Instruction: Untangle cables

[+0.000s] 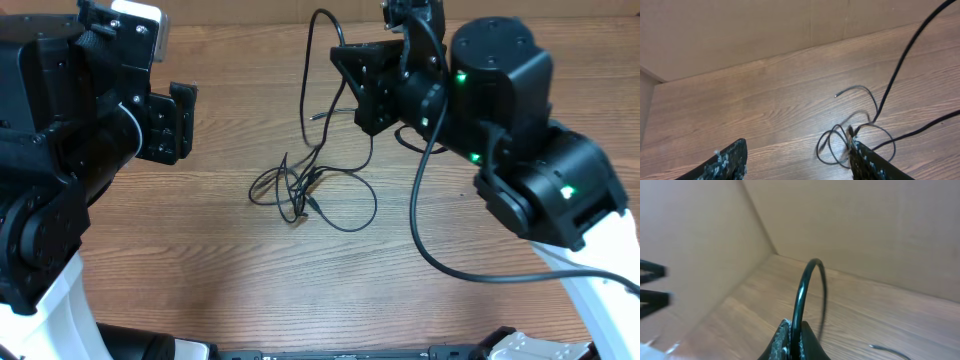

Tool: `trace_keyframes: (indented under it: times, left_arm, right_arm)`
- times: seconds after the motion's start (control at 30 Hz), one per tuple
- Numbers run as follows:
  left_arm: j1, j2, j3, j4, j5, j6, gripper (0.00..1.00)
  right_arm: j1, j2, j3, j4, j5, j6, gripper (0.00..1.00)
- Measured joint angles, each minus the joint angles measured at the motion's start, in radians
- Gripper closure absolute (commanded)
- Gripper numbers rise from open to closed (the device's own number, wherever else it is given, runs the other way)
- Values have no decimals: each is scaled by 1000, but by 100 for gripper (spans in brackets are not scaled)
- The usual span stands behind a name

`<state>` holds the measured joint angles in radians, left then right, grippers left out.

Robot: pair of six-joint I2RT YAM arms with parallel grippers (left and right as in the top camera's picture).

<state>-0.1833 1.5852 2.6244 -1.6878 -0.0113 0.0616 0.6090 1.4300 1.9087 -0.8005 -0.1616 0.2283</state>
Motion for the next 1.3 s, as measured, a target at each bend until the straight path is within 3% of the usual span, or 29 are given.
trace_keyframes:
  times: [0.23, 0.47, 0.7, 0.9, 1.1, 1.3]
  left_arm:
    - [0, 0, 0, 0, 0, 0, 36]
    - [0, 0, 0, 0, 0, 0, 36]
    - [0, 0, 0, 0, 0, 0, 37]
    - [0, 0, 0, 0, 0, 0, 37]
    - [0, 0, 0, 0, 1, 0, 37]
    - [0, 0, 0, 0, 37, 0, 39]
  right_arm:
    - [0, -6, 280, -4, -114, 3, 96]
    - [0, -55, 530, -98, -19, -63, 96]
    - [0, -86, 592, -149, 183, -130, 96]
    - [-8, -5, 580, -159, 264, -204, 96]
    - [-169, 138, 558, -127, 267, -240, 96]
    - [-489, 248, 554, 8, 135, -247, 96]
